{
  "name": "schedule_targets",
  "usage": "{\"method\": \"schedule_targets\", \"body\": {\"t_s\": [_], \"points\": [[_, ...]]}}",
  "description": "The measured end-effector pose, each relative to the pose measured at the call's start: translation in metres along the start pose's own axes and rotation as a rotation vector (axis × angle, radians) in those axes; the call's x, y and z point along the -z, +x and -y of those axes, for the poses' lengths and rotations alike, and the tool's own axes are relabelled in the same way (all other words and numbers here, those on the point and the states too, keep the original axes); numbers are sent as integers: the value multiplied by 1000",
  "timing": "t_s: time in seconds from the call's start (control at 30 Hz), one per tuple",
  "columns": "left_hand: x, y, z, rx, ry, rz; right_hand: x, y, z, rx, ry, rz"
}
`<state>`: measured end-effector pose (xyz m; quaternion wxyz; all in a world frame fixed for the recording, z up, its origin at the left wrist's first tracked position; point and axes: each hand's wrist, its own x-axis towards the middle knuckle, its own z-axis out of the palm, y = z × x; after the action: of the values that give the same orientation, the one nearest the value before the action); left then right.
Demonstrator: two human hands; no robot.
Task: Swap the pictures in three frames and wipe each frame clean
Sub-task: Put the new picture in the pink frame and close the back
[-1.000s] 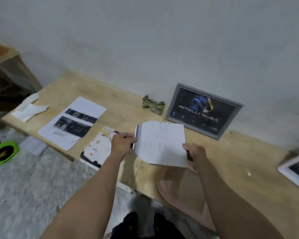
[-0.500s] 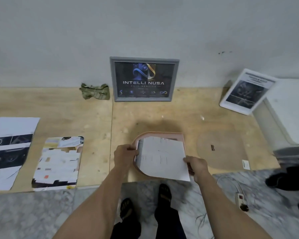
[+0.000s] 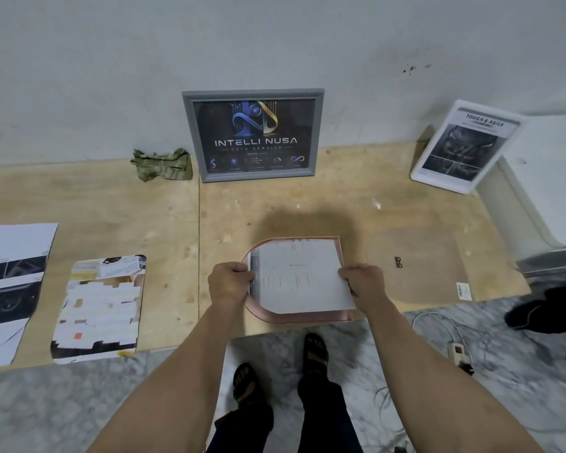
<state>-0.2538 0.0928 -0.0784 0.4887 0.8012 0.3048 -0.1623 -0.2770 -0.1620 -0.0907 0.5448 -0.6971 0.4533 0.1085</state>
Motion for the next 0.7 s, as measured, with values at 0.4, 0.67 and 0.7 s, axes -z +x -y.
{"method": "schedule_targets", "body": {"t_s": [0.4,0.67,0.7], "points": [[-6,-10,0,-86,199,-51,-11,-9,2,36,-88,-17],[-31,-19,-22,-208,194,-18,10,-1,5,93,-131,-32],[-37,-21,-27,-229,203,3,15,3,5,86,-122,-34]]}}
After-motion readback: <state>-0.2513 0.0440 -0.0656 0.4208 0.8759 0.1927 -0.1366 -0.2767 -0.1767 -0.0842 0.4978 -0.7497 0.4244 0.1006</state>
